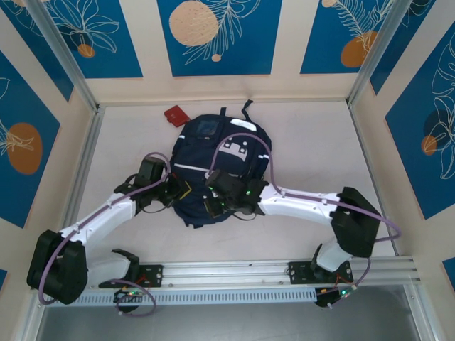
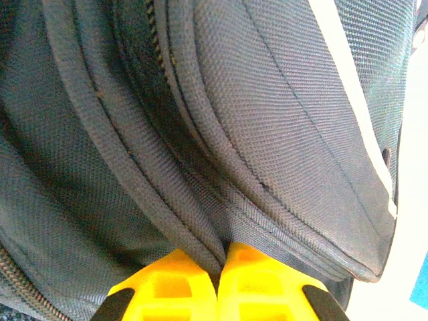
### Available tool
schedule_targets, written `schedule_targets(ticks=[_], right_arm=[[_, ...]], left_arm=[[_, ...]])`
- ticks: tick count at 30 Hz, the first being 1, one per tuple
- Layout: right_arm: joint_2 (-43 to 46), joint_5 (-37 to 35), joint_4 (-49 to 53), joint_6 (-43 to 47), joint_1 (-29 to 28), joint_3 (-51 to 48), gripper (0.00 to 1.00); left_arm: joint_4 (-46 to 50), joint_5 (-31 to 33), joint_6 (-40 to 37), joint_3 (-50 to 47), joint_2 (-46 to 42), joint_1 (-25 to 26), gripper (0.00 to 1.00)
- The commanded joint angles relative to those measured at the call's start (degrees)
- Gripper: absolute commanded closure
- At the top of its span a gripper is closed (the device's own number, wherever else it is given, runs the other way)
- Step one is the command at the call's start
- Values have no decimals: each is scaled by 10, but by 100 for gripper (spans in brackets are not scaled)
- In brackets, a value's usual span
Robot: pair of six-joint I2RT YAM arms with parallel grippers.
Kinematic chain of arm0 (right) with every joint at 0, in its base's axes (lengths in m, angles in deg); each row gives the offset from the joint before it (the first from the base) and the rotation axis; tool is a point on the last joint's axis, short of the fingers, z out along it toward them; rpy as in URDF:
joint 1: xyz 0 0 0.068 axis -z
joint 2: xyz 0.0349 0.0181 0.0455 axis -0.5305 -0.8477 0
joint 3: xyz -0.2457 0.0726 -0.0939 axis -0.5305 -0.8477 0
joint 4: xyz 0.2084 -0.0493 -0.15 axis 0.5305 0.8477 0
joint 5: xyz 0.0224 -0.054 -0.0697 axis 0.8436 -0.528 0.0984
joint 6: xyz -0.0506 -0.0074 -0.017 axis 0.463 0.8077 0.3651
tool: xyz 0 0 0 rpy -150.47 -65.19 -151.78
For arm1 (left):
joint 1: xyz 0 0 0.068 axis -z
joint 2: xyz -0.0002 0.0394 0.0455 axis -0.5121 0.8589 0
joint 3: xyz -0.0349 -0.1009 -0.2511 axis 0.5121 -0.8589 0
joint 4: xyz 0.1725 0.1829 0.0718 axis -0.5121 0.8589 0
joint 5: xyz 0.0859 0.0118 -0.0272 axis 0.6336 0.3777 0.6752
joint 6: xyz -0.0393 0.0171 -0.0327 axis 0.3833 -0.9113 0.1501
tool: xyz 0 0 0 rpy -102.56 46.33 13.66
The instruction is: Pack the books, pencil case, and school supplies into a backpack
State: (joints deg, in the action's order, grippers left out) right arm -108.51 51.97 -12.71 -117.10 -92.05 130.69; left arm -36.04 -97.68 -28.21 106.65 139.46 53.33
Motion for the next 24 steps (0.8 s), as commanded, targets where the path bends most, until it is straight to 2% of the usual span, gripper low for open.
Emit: schedule_targets(ticks=[1,6,14,20,24], right_arm=[[63,-81,78,-16,28,-42,100],[130,-61,81,4,98,-91,100],[143,54,39,86,246,-93,100],[115,66,58,117,309,-57,100],[108,98,71,128,322,-50,100]], left_arm=[[33,50,-48,9,-4,-6,100],[47,46,-63,9,-10,-6,100],[60,33,-79,12,-12,-6,100],[72,24,-88,14,-12,-6,100],[72,10,-95,16,-15,-6,100]])
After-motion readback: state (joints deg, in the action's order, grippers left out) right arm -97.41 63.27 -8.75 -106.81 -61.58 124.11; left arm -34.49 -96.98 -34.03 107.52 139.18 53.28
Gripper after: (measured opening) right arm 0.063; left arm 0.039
